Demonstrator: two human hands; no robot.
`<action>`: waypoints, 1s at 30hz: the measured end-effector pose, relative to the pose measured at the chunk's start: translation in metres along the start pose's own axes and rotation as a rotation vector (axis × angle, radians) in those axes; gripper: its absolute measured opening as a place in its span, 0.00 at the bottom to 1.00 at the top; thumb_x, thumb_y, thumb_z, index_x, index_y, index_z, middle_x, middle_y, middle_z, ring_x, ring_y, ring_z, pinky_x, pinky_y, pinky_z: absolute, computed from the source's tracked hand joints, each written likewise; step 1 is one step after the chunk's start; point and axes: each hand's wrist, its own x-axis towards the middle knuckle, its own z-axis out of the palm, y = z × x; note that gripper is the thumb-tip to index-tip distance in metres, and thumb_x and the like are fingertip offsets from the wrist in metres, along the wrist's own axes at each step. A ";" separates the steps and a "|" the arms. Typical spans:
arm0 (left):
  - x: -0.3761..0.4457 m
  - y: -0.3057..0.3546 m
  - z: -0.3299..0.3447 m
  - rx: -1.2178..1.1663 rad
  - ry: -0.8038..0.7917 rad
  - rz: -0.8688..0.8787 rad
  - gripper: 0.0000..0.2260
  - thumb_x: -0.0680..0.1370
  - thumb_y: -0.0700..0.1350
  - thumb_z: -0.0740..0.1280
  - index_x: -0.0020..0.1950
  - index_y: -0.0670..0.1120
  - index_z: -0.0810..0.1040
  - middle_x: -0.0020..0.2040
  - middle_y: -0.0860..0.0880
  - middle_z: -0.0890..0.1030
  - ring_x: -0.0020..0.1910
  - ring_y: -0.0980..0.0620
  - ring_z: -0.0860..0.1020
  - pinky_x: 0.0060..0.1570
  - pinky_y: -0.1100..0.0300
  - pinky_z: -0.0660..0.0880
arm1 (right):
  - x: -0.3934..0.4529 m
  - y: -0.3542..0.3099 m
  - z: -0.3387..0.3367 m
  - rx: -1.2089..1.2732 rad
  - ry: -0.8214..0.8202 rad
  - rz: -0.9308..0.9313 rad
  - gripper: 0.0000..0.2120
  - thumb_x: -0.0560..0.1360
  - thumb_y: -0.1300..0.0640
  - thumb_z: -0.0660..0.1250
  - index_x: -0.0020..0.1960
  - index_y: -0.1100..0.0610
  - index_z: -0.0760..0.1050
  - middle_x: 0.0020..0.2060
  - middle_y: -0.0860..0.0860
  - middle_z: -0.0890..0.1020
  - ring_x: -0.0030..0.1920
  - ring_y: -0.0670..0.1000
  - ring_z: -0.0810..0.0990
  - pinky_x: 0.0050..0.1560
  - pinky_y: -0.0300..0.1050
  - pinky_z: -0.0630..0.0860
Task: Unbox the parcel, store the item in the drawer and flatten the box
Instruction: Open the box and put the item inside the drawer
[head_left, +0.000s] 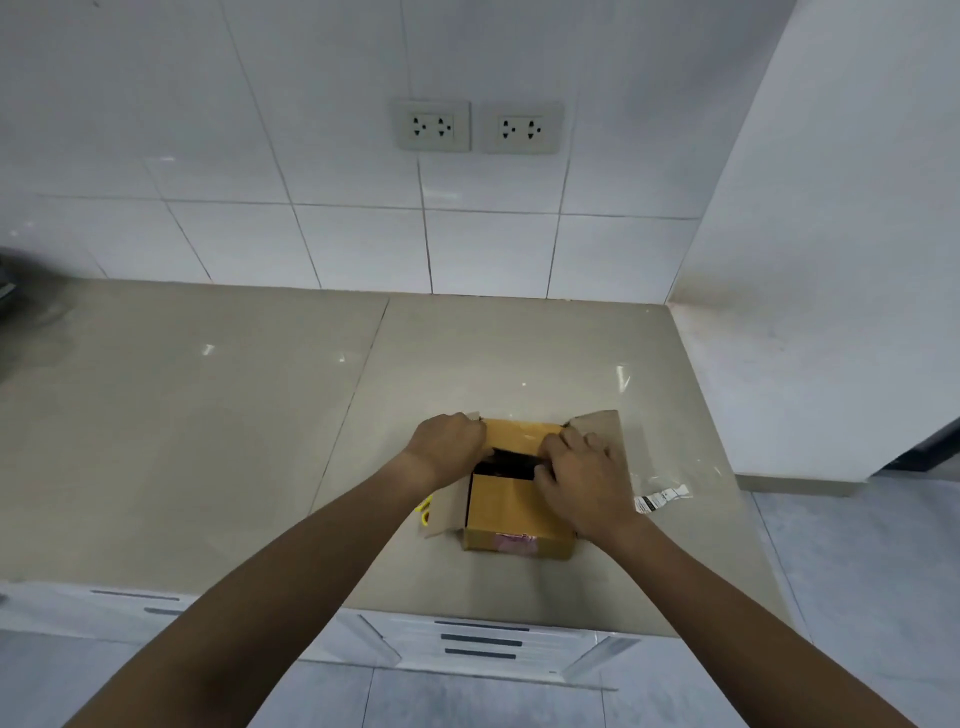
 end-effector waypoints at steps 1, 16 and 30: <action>0.001 -0.005 0.001 -0.043 0.017 -0.008 0.17 0.82 0.54 0.56 0.57 0.42 0.76 0.52 0.42 0.80 0.50 0.41 0.79 0.40 0.54 0.70 | -0.001 0.001 -0.003 0.055 0.079 0.003 0.14 0.73 0.49 0.56 0.50 0.55 0.75 0.49 0.53 0.77 0.46 0.55 0.76 0.43 0.50 0.74; 0.023 0.008 0.004 -0.497 0.361 -0.149 0.08 0.80 0.50 0.63 0.46 0.45 0.73 0.39 0.49 0.79 0.41 0.47 0.78 0.37 0.56 0.72 | -0.019 -0.010 0.023 0.187 -0.201 0.051 0.33 0.72 0.35 0.40 0.62 0.50 0.73 0.57 0.49 0.76 0.60 0.52 0.73 0.68 0.52 0.48; 0.021 0.000 0.015 -0.079 -0.143 0.059 0.32 0.79 0.58 0.58 0.79 0.56 0.47 0.79 0.49 0.56 0.75 0.45 0.59 0.67 0.42 0.63 | -0.078 -0.017 0.022 0.367 0.280 -0.215 0.07 0.77 0.51 0.57 0.52 0.48 0.72 0.51 0.45 0.80 0.55 0.45 0.74 0.69 0.55 0.58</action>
